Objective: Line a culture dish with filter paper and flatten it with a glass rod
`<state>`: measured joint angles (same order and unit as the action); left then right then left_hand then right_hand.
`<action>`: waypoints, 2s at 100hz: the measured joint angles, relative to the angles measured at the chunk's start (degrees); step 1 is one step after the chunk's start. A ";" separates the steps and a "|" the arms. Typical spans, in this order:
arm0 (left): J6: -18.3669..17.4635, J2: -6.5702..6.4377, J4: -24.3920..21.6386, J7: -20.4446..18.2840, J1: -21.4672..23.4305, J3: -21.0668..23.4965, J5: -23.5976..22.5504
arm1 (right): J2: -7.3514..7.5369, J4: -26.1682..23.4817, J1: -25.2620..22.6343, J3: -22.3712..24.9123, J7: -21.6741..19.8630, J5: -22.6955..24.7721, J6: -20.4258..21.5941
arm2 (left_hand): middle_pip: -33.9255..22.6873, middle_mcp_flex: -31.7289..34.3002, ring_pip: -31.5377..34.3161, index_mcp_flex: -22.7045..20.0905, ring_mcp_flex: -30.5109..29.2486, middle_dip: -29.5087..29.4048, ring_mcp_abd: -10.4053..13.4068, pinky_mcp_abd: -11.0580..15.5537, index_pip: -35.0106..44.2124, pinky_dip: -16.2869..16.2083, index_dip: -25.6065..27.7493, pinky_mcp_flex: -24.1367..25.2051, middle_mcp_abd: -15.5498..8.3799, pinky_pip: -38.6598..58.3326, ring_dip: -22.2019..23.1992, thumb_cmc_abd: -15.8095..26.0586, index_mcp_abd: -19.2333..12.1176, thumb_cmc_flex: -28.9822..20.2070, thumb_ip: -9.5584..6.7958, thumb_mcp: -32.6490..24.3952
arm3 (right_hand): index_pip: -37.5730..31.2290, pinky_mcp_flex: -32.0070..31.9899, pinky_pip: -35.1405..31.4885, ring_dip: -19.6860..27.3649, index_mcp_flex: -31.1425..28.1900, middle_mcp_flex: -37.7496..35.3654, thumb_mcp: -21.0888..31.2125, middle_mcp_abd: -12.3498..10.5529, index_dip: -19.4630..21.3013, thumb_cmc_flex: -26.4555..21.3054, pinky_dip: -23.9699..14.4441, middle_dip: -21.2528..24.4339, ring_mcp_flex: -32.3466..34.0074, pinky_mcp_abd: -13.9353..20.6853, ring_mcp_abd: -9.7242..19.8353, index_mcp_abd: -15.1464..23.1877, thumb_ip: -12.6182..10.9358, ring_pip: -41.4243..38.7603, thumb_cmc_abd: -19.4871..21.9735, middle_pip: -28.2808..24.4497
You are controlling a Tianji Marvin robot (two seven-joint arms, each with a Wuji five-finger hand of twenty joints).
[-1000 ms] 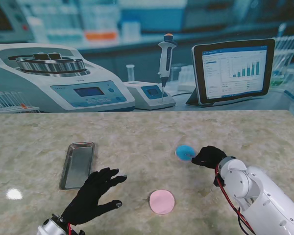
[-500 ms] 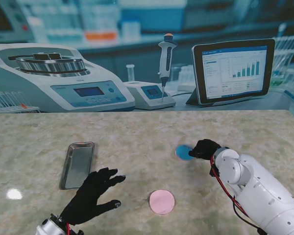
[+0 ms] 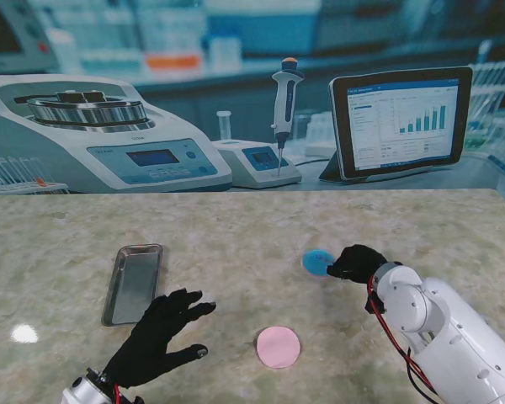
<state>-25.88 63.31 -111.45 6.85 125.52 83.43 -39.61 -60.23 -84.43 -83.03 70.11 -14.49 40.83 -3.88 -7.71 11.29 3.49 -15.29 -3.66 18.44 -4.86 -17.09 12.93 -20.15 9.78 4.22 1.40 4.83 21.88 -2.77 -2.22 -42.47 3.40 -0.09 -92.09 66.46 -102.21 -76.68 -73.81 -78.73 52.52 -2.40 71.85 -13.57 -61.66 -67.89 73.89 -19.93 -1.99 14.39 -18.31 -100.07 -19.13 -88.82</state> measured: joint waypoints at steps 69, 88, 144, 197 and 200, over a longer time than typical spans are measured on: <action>-0.79 0.03 0.00 0.19 0.24 0.11 0.64 | 1.70 -5.85 -3.73 2.74 -10.08 2.64 -1.98 | 0.01 0.00 -0.01 0.00 0.00 0.00 0.01 0.00 0.00 0.06 0.00 0.00 0.00 0.00 -0.02 0.00 -0.01 0.00 0.00 0.00 | 0.00 0.01 0.00 -0.12 0.00 0.00 -0.75 -0.03 -0.04 0.00 -1.41 0.04 0.00 0.04 0.05 0.14 0.00 0.00 0.02 0.00; -0.98 0.04 0.00 0.19 0.24 0.07 0.88 | 1.75 -6.59 -4.98 3.88 -7.88 2.10 -1.14 | 0.01 0.00 -0.01 0.00 0.00 0.00 0.02 0.00 0.00 0.08 0.00 0.00 0.00 0.00 -0.02 0.00 -0.01 0.00 0.00 0.00 | 0.00 0.01 0.00 -0.62 0.00 0.00 -1.26 -0.50 -0.04 -0.01 -1.99 -0.07 0.00 0.06 0.54 0.14 0.00 -0.01 0.03 -0.70; -0.92 0.05 -0.34 0.14 0.32 0.21 0.74 | 1.32 -1.04 0.86 -0.21 -5.84 0.59 -2.21 | 0.01 0.00 -0.01 0.00 0.00 0.00 0.02 0.00 0.00 0.11 0.00 0.00 0.00 0.00 -0.03 0.00 -0.01 0.00 0.00 0.00 | 0.00 0.03 0.00 -1.13 0.00 0.00 -1.26 -0.54 -0.04 -0.02 -2.02 -0.09 0.00 0.07 0.57 0.14 0.00 -0.04 0.03 -0.93; -1.03 0.09 -0.53 0.24 0.54 0.50 0.89 | 2.02 -5.74 -1.89 1.82 -11.77 2.73 -3.52 | 0.01 0.00 -0.01 0.00 0.00 0.00 0.03 0.00 0.00 0.12 0.00 0.00 0.00 0.00 -0.03 0.00 -0.02 0.00 0.00 0.00 | 0.00 0.06 0.00 -1.45 0.00 0.00 -1.43 -0.56 -0.04 -0.02 -2.67 -0.09 0.00 0.61 0.60 0.14 0.00 -0.04 0.05 -0.93; -1.04 0.09 -0.53 0.25 0.54 0.50 0.89 | 2.04 -6.00 -2.12 1.99 -11.88 2.83 -3.52 | 0.01 0.00 -0.01 0.00 0.00 0.00 0.03 0.00 0.00 0.12 0.00 0.00 0.00 0.00 -0.03 0.00 -0.02 0.00 0.00 0.00 | 0.00 0.06 0.00 -1.45 0.00 0.00 -1.44 -0.56 -0.04 -0.02 -2.67 -0.09 0.00 0.62 0.60 0.14 0.00 -0.04 0.05 -0.93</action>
<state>-26.92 63.40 -111.98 7.10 126.06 83.93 -38.72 -58.18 -90.43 -85.15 72.10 -26.37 43.66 -7.40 -7.70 11.29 3.49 -15.29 -3.66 18.44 -4.84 -17.09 12.93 -20.03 9.78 4.22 1.40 4.83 21.85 -2.77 -2.24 -42.47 3.39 -0.09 -92.09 66.52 -102.21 -78.13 -73.81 -78.73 51.08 -2.96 71.81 -13.60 -64.34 -67.97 73.89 -19.31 -1.39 14.53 -18.31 -100.11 -19.08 -89.76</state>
